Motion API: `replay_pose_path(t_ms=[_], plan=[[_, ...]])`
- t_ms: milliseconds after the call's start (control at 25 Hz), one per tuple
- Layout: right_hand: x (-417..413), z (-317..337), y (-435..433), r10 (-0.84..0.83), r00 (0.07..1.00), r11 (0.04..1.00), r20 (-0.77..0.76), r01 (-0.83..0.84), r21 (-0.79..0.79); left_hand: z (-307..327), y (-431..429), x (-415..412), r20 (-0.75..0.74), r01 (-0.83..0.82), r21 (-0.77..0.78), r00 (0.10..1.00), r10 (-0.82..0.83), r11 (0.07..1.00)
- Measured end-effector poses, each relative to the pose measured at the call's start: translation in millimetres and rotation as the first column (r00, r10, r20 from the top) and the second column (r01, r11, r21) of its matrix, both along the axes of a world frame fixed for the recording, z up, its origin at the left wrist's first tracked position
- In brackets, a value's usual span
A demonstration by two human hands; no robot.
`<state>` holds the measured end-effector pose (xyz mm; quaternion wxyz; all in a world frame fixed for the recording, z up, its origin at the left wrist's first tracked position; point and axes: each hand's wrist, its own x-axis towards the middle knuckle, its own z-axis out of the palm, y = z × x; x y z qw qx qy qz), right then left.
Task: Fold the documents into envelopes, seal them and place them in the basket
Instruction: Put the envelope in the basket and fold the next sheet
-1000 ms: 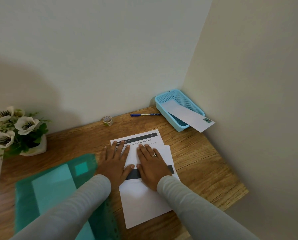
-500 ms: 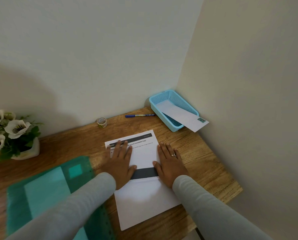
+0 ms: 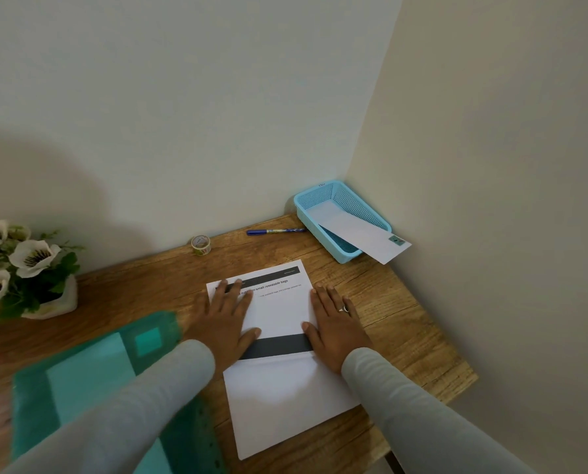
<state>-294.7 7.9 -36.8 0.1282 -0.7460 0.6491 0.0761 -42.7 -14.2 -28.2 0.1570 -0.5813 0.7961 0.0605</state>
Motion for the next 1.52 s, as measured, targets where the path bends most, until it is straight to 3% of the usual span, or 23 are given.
replay_pose_path(t_ms=[120, 320, 600, 920, 1160, 1240, 1360, 1520], plan=[[0, 1, 0, 0.004, 1.000, 1.000, 0.007, -0.004, 0.006, 1, 3, 28, 0.014, -0.054, -0.004, 0.998, 0.054, 0.999], [3, 14, -5, -0.003, 0.999, 0.998, 0.032, 0.001, 0.065, 25, -7, 17, 0.010, 0.028, -0.018, 1.000, -0.028, 0.999], [1, 45, -19, -0.044, 0.992, 0.991, 0.118, 0.029, 0.128, 48, -34, -3, -0.003, -0.017, 0.170, 1.000, 0.018, 0.985], [10, 62, -28, 0.002, 1.000, 0.986, 0.021, -0.005, 0.167, 49, -29, -8, -0.136, -0.082, 0.237, 0.984, 0.117, 0.968], [11, 66, -28, 0.014, 1.000, 0.987, -0.005, -0.013, 0.159, 47, -26, -7, -0.154, -0.124, 0.242, 0.974, 0.164, 0.962], [11, 69, -25, 0.017, 1.000, 0.992, 0.022, -0.020, 0.125, 44, -23, -5, -0.258, -0.140, 0.201, 0.947, 0.190, 0.970], [10, 75, -23, -0.052, 0.987, 0.999, 0.153, 0.052, 0.005, 45, -17, -3, -0.494, -0.196, 0.161, 0.833, 0.251, 0.967], [7, 87, -23, -0.103, 0.949, 0.985, 0.299, 0.140, -0.105, 58, -8, 0, -0.680, -0.199, 0.070, 0.707, 0.193, 0.978]])
